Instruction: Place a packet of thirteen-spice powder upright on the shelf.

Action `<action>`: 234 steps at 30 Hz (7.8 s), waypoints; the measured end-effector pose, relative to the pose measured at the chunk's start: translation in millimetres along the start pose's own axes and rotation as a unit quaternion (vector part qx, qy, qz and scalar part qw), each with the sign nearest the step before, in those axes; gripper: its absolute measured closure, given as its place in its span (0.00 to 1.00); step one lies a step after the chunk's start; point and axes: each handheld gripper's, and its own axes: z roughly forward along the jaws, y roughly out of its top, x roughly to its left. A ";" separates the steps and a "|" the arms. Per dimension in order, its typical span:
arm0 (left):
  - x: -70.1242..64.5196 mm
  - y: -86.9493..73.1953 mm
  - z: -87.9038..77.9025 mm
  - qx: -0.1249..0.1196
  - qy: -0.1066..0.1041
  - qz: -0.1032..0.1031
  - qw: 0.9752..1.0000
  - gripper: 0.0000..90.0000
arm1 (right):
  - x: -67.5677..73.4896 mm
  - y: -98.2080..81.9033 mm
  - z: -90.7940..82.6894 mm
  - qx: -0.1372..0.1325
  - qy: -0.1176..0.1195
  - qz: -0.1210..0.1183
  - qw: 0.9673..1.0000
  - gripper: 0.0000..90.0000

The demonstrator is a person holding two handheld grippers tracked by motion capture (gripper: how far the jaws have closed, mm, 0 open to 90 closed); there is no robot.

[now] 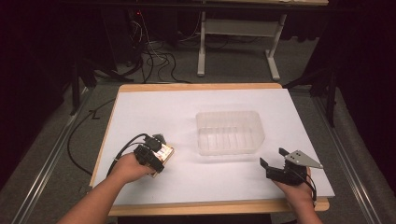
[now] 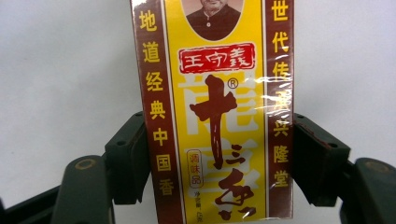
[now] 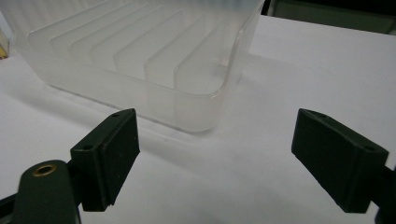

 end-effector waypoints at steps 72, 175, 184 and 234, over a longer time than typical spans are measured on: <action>-44.1 -67.9 -20.7 -0.448 -0.015 -0.046 0.893 0.36 | 60.7 73.4 1.4 -0.142 0.061 -0.001 0.988 0.06; -97.3 -37.0 -6.3 -0.432 -0.049 0.012 0.901 0.30 | 88.7 53.5 2.6 -0.093 0.145 0.033 0.984 0.76; -54.1 -46.1 -11.5 -0.427 -0.024 -0.038 0.903 0.29 | 76.4 52.5 -3.7 -0.099 0.115 0.023 0.988 0.76; -12.7 -87.9 -17.1 -0.421 0.038 -0.032 0.906 0.29 | 12.6 103.6 18.7 -0.113 -0.063 0.070 0.989 0.76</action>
